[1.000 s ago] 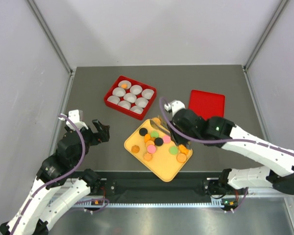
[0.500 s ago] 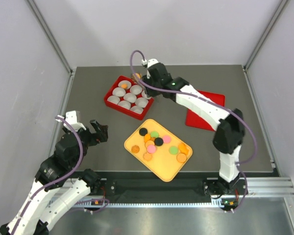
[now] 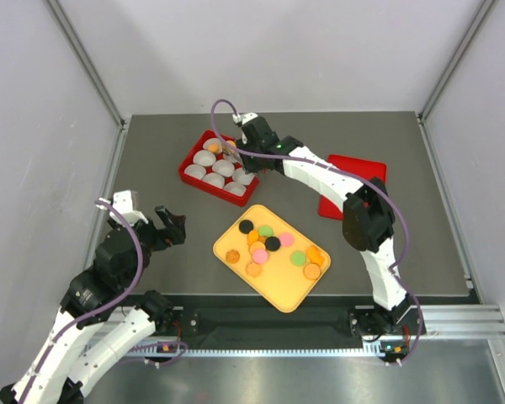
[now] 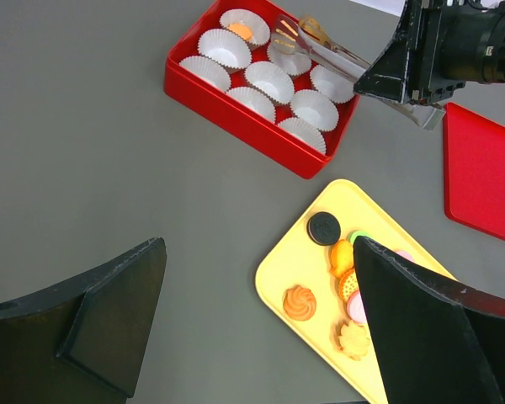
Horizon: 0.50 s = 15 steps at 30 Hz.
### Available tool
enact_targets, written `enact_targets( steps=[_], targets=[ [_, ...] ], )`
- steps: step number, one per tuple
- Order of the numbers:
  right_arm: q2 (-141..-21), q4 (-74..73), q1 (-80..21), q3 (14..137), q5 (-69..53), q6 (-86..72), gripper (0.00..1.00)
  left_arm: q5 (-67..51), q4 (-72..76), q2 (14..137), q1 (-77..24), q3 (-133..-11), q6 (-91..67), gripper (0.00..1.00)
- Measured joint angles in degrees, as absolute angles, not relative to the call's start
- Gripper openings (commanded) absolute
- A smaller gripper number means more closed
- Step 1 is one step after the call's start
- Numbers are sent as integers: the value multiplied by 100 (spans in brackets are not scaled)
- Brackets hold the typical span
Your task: Pack the cookies
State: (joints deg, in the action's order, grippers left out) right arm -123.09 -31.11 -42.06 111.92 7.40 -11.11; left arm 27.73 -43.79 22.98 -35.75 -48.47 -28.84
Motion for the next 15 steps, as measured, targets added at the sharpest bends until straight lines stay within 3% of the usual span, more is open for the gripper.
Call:
enact_targets(
  steps=[15],
  targets=[
    [-12320, -3065, -4193, 11087, 749, -1157, 31, 2773, -4379, 2298, -3575, -4829, -2882, 97]
  ],
)
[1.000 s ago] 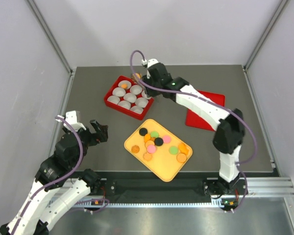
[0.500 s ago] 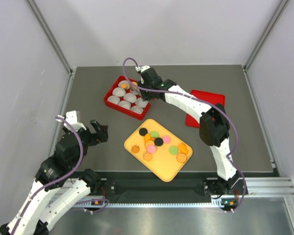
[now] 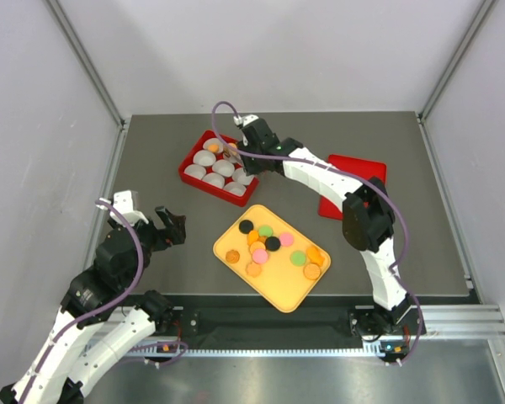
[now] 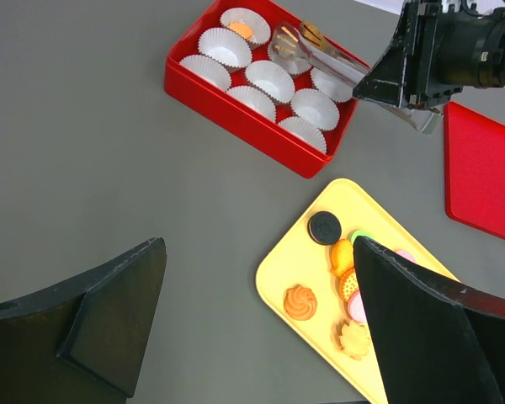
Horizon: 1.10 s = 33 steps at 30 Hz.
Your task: Pack the cookies
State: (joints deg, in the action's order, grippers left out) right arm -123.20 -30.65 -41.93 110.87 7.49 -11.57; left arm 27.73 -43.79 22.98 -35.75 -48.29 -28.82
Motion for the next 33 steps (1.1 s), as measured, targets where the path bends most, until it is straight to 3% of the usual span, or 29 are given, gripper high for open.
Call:
enact_targets(
  steps=[9, 20, 33],
  targets=[
    [-12320, -3035, -4187, 10914, 773, -1175, 33, 2775, -4377, 2298, -3575, -4829, -2882, 97],
    [-12317, -2989, -4187, 10864, 790, -1186, 46, 2775, -4377, 2298, -3575, -4829, -2884, 97],
    [-12158, -3026, -4187, 10796, 786, -1216, 45, 2775, -4379, 2298, -3575, -4829, -2882, 97]
  ],
)
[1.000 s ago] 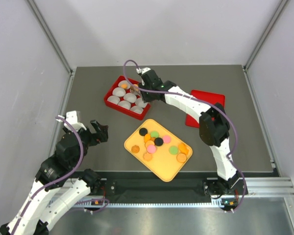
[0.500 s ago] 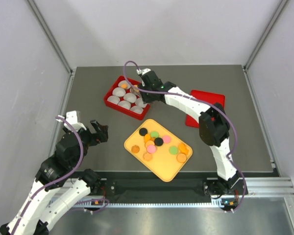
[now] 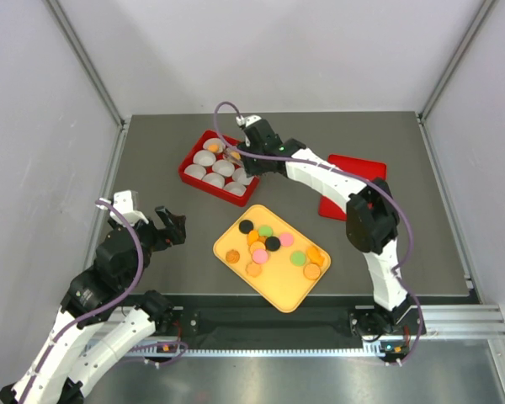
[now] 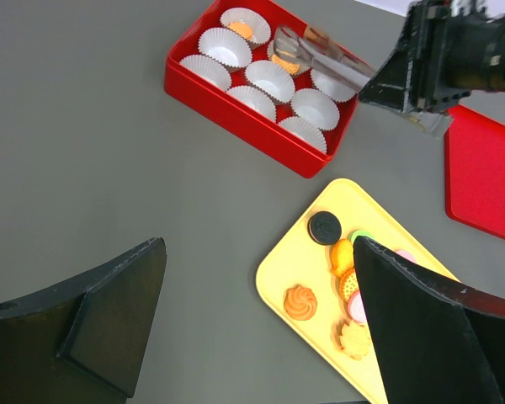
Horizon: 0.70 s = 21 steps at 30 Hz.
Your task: Pack the cookies
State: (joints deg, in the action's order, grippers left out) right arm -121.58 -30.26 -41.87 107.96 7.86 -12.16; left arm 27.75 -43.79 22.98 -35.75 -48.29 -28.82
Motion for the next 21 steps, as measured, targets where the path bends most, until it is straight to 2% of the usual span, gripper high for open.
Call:
enact_targets(
  steps=[10, 18, 21],
  targets=[
    [-10892, -3127, -4187, 10569, 845, -1227, 42, 2777, -4379, 2298, -3575, -4829, -2882, 97],
    [-8058, -3273, -4351, 8154, 961, -1496, 42, 2766, -4377, 2303, -3575, -4829, -2882, 97],
    [-7022, -3437, -4807, 7264, 1170, -1686, 41, 2742, -4377, 2314, -3575, -4829, -2882, 97]
  ],
)
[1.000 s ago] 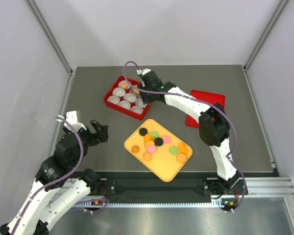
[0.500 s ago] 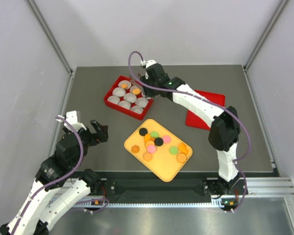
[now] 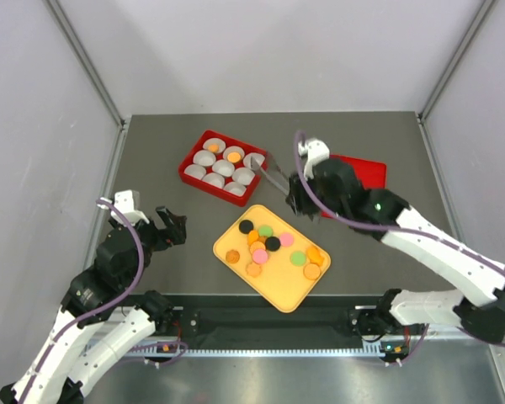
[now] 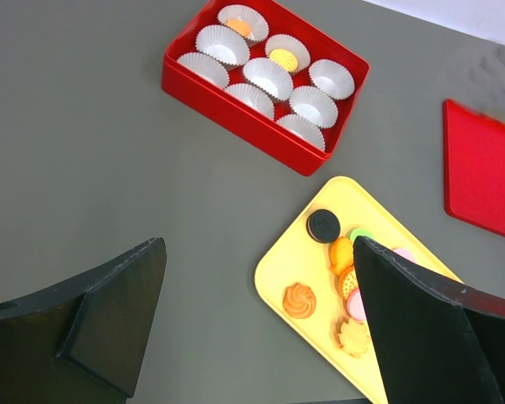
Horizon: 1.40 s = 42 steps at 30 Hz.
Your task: Pack the cookies
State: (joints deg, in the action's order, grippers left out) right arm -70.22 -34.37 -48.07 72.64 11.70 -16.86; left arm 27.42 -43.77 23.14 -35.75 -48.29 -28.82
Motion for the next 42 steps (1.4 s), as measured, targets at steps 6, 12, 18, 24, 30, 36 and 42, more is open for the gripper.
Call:
enact_targets(
  steps=[6, 12, 18, 24, 30, 36, 42],
  targets=[
    [-5767, -4042, -6320, 5843, 1627, -2388, 40, 2668, -4377, 2397, -3575, -4827, -2880, 97],
    [-5481, -4805, -7317, 5159, 2191, -3291, 40, 2650, -4377, 2427, -3575, -4827, -2880, 97],
    [-5400, -5039, -7463, 4943, 2502, -3691, 41, 2646, -4377, 2427, -3575, -4827, -2880, 97],
    [-5411, -5024, -7481, 4740, 2589, -3771, 42, 2646, -4377, 2427, -3575, -4827, -2880, 97],
    [-5513, -4908, -7485, 4731, 2574, -3750, 43, 2648, -4377, 2427, -3575, -4827, -2880, 97],
    [-5675, -4851, -7485, 4731, 2510, -3691, 43, 2648, -4377, 2427, -3575, -4827, -2880, 97],
    [-5837, -4724, -7485, 4733, 2451, -3603, 43, 2648, -4377, 2427, -3575, -4827, -2880, 97]
  ],
)
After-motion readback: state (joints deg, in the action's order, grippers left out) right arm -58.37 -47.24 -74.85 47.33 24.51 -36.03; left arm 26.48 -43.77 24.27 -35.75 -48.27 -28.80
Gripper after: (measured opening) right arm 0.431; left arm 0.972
